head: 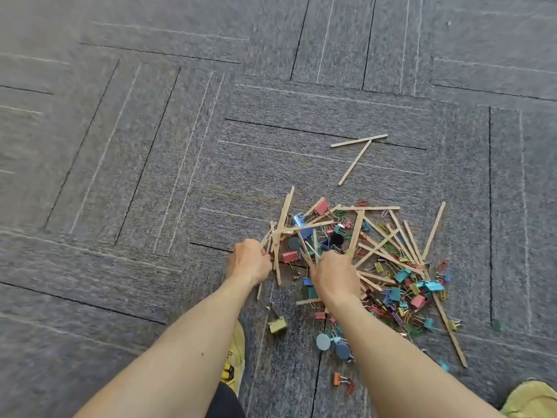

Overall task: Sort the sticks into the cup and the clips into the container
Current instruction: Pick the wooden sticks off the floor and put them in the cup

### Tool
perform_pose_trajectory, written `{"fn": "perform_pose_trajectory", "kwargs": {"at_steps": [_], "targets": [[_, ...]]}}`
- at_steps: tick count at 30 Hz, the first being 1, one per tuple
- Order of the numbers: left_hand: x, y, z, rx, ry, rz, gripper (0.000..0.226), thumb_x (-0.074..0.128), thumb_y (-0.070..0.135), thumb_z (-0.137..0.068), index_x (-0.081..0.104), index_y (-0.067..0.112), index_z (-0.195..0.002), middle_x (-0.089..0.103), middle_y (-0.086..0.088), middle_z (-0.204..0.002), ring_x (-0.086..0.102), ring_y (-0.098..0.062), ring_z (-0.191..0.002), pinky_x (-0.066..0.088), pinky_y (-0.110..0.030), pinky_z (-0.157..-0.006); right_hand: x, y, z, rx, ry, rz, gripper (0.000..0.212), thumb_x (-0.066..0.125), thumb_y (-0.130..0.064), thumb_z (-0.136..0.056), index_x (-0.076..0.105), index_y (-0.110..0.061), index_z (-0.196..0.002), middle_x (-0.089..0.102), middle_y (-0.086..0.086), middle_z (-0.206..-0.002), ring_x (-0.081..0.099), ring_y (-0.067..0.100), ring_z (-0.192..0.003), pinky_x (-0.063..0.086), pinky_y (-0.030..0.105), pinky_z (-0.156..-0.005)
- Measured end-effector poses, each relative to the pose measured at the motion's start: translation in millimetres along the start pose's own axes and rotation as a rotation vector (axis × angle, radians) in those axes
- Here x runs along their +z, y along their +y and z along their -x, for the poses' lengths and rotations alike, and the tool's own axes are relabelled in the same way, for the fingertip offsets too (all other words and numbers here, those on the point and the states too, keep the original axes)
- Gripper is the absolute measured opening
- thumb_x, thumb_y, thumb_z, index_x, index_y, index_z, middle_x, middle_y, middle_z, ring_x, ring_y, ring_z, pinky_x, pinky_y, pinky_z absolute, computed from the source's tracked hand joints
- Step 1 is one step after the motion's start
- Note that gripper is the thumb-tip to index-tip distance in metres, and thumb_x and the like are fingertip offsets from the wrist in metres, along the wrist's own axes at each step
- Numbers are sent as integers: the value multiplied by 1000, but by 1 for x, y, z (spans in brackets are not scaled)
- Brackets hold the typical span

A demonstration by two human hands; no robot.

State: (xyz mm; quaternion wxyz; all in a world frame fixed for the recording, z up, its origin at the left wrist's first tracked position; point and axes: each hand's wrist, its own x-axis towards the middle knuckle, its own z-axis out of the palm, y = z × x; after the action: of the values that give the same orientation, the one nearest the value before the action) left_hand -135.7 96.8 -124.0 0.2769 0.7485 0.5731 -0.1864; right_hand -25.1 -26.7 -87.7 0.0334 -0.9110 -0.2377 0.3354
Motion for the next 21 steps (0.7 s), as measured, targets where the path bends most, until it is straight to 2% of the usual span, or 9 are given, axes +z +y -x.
{"fn": "perform_pose_trajectory", "kwargs": {"at_steps": [4,7,10,13,14,17,19,21], "targets": [[-4,3,3,3,-29,40,12,41,18,-94,52,11,-94,60,-7,-90,60,-26,-79,46,-33,-61,-8,-1,-4,-103,-8,23,17,51,-8,-92,66,-5,-86,55,8,-74,67,35,-81,55,38,-69],[-9,6,2,-14,-14,123,17,31,12,-98,41,9,-111,50,-2,-91,56,-22,-79,42,-35,-60,-10,5,-9,-167,-61,-17,19,50,-10,-92,65,-6,-80,62,8,-73,66,32,-70,59,40,-68],[-17,8,0,-14,16,246,13,29,8,-101,36,8,-112,52,-6,-86,52,-17,-64,42,-31,-48,-10,14,-15,-245,-130,-73,23,47,-8,-93,61,-5,-75,62,6,-66,61,23,-57,57,37,-57],[-27,12,-3,-1,90,333,12,30,5,-102,35,10,-110,51,-6,-82,46,-15,-58,37,-27,-44,-17,18,-16,-267,-169,-114,24,44,-8,-95,50,-8,-72,56,3,-65,47,13,-50,37,22,-45],[-30,16,-4,12,119,344,12,29,4,-102,35,11,-109,51,-6,-82,46,-15,-59,37,-27,-45,-19,20,-16,-270,-183,-134,25,43,-9,-96,47,-9,-71,54,2,-65,45,13,-50,33,20,-45],[-35,31,-12,69,132,356,11,28,6,-102,37,11,-107,51,-6,-85,48,-16,-63,42,-29,-49,-25,26,-19,-274,-209,-175,30,38,-15,-99,44,-11,-69,53,3,-67,42,15,-52,34,24,-49],[-36,43,-16,99,106,341,14,28,13,-105,41,8,-108,49,-4,-82,45,-14,-61,39,-25,-48,-30,32,-23,-276,-206,-181,32,38,-19,-99,42,-14,-68,48,2,-65,37,16,-52,35,28,-52],[-35,54,-17,139,101,314,22,33,23,-105,48,8,-107,53,-3,-82,48,-13,-62,45,-28,-52,-34,37,-26,-281,-212,-200,32,38,-22,-98,42,-15,-67,47,2,-64,34,16,-52,33,30,-54]]}}
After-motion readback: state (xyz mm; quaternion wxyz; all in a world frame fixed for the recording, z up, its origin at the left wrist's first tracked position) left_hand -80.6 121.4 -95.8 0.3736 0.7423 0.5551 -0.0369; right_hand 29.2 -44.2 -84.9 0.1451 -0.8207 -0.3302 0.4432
